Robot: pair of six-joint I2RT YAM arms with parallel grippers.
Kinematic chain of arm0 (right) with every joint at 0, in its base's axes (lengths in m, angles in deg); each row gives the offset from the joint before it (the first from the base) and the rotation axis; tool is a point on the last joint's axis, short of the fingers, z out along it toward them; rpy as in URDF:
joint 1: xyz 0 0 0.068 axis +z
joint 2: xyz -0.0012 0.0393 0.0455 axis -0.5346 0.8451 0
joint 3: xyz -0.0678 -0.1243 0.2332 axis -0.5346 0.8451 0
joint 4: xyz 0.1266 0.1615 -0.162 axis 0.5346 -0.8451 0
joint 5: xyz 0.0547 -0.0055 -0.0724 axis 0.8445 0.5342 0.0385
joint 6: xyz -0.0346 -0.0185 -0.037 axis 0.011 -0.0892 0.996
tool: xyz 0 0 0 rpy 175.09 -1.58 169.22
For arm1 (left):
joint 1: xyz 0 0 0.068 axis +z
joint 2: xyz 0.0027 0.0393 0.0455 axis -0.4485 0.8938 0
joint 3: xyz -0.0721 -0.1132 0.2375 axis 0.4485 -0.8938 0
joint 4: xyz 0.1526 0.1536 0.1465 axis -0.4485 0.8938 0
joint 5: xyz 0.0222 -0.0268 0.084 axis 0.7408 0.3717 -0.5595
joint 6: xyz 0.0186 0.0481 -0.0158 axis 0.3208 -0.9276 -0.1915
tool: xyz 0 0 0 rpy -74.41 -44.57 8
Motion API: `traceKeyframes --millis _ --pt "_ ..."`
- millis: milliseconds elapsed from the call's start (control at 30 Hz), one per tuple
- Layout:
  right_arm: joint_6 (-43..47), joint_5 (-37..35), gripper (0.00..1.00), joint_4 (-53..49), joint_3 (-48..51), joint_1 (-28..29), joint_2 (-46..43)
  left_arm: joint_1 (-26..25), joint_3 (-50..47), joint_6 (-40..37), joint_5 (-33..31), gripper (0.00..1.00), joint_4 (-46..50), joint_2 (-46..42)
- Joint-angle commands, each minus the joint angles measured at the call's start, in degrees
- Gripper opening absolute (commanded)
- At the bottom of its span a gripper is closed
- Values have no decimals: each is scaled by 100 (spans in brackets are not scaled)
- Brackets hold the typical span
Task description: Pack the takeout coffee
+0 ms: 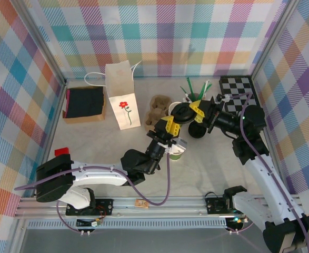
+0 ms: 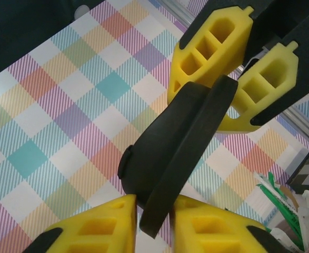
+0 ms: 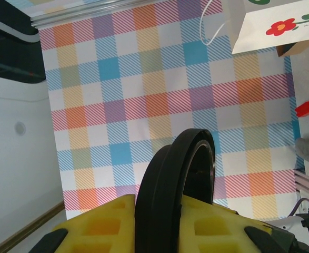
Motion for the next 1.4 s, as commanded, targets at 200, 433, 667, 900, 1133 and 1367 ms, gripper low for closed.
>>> traceKeyframes --millis 200,433,667,900,1133,1367 --pt "313 -77 2 79 -129 2 1 -173 -66 92 -57 48 -132 -67" --pt "566 -72 1 -159 -300 -71 61 -217 -235 126 -231 54 -123 -204" --pt "725 24 0 -195 -436 -198 244 -361 -492 365 -743 63 -68 -438" --pt "2235 709 0 -1570 -1281 -495 534 528 72 5836 390 73 6217 -2843" --pt "2665 1445 0 -1115 -1380 -613 771 2755 520 9451 4255 76 7829 -4044" --pt "2393 1915 0 186 -775 -600 578 3598 270 12646 7391 75 5004 -2574"
